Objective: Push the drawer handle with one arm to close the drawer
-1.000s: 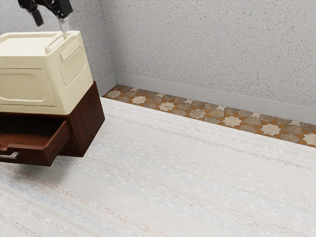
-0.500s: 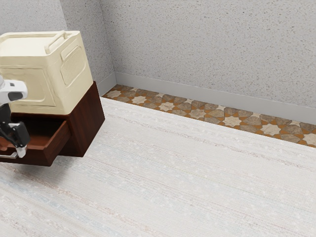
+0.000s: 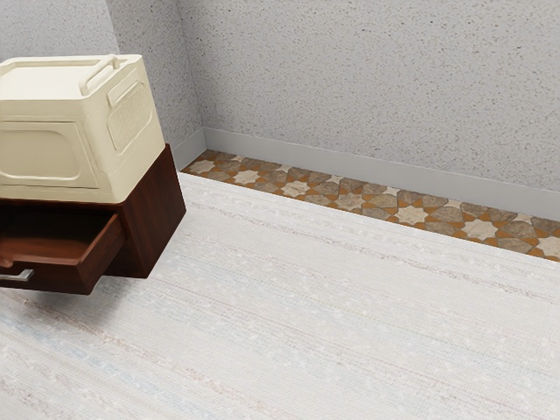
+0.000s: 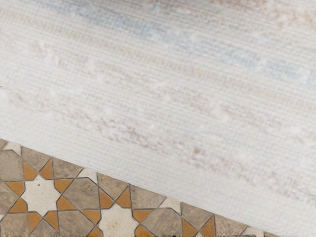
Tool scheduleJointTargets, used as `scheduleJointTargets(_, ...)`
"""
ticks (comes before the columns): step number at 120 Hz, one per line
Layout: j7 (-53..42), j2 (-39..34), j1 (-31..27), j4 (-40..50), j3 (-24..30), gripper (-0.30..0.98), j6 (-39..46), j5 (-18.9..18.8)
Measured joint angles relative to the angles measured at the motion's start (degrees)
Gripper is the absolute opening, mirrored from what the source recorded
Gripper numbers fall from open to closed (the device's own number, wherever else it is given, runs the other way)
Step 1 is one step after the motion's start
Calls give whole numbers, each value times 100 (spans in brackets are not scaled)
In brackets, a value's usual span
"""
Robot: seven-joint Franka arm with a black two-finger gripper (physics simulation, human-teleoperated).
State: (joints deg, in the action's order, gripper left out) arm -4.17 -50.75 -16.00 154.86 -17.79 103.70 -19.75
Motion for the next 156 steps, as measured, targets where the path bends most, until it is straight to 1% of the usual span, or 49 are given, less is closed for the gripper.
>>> scheduleJointTargets(14, -115, 81, 43, 55, -379, 67, 181, -369)
scheduleJointTargets(24, -189, 180, 59, 106, -526, 65, 338, -560)
scheduleJointTargets(30, -228, 327, 47, 143, -567, 62, 472, -629)
scheduleJointTargets(55, -362, 780, 4, 133, -823, 36, 989, -740)
scheduleJointTargets(66, -409, 846, 27, 99, -847, 26, 1124, -752)
scheduleJointTargets(83, -459, 1000, 95, 38, -1035, 10, 1299, -730)
scheduleJointTargets(96, -491, 1107, 139, -41, -1072, 1, 1387, -711)
scheduleJointTargets(119, -534, 1525, 242, -272, -1085, -5, 1551, -662)
scheduleJointTargets(140, -564, 1780, 363, -396, -1093, -8, 1703, -581)
scheduleJointTargets(156, -581, 1893, 522, -491, -1266, -8, 1790, -545)
